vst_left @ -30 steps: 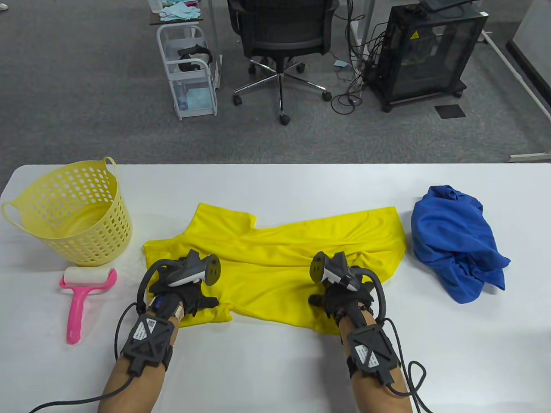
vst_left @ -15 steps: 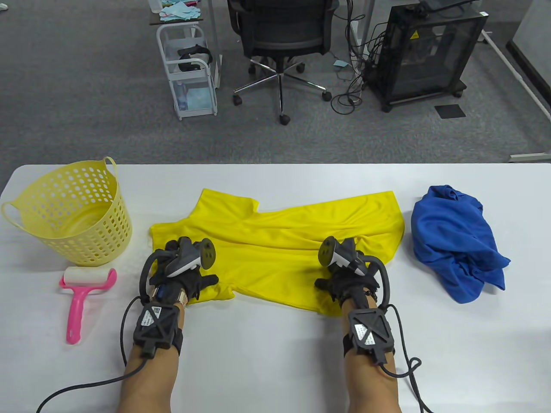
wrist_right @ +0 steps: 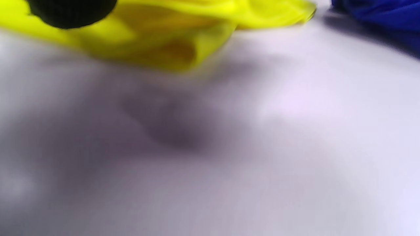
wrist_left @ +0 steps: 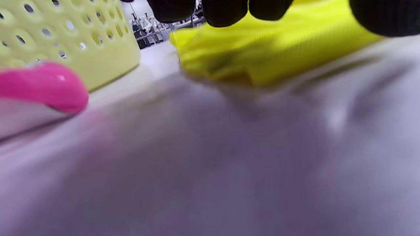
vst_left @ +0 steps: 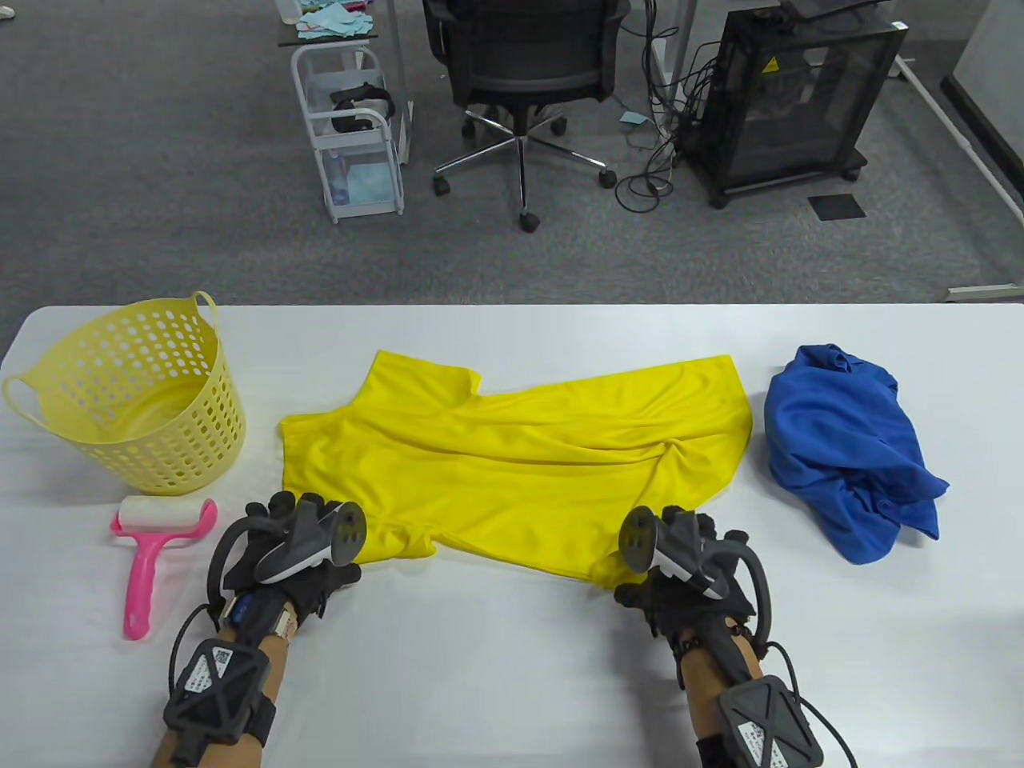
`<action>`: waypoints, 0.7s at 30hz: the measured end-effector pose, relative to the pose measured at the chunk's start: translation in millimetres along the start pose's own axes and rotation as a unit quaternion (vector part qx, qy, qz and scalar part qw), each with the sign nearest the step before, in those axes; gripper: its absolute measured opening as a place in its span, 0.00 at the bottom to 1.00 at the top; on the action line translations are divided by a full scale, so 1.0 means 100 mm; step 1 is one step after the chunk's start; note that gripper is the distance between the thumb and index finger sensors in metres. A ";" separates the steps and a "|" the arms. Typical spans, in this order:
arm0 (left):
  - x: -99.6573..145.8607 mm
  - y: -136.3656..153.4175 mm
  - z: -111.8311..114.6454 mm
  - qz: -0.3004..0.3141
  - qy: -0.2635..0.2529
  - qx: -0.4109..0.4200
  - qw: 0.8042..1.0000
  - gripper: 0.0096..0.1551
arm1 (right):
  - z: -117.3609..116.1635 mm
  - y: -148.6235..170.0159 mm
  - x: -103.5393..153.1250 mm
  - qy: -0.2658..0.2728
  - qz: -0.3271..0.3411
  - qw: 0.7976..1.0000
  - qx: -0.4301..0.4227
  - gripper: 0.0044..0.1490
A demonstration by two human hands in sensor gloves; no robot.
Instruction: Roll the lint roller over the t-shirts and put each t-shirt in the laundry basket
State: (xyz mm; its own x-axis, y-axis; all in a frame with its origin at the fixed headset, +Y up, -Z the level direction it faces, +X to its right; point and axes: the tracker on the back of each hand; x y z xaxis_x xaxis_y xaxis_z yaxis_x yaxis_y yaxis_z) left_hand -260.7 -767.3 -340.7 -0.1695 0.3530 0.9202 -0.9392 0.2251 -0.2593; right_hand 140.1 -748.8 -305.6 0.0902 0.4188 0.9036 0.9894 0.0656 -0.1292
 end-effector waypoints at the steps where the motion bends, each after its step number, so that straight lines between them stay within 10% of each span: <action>1: -0.02 0.00 0.02 -0.004 -0.002 0.001 1.000 0.42 | -0.04 -0.02 -0.03 -0.004 -0.002 1.000 0.015 0.53; 4: -0.01 0.06 -0.04 -0.020 -0.111 0.034 0.993 0.22 | -0.03 -0.05 -0.08 0.078 0.002 0.996 0.046 0.43; 5: -0.01 0.06 -0.04 -0.016 -0.102 0.029 0.994 0.21 | 0.00 -0.05 -0.07 0.128 -0.013 0.991 0.041 0.29; 9: 0.22 0.19 -0.30 -0.006 -0.179 0.061 0.982 0.21 | 0.19 0.20 0.11 0.231 -0.020 0.972 -0.046 0.26; 15: 0.64 0.42 -0.69 0.089 -0.286 0.250 0.921 0.22 | 0.42 0.82 0.53 0.381 -0.051 0.864 -0.324 0.26; 18: 0.73 0.50 -0.76 0.207 -0.224 0.247 0.920 0.22 | 0.45 1.07 0.65 0.334 -0.040 0.847 -0.412 0.26; 21: 0.69 0.54 -0.60 0.205 -0.019 0.287 0.936 0.29 | 0.41 1.22 0.74 0.115 -0.036 0.943 -0.310 0.26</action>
State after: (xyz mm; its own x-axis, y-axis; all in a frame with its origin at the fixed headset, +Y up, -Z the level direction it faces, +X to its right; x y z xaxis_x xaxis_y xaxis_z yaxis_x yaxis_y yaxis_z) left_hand -304.9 -676.2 -308.5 -0.5504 0.2682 0.7906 -0.7969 -0.4510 -0.4018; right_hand 263.1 -672.6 -271.5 -0.0272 0.2206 0.9750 0.8641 -0.4852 0.1339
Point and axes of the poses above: the tracker on the back of each hand, its own y axis roughly to the little-finger side, its own x axis roughly from the fingertips to the wrist, z = x × y, and after that the axes turned 8 degrees about z, right-handed
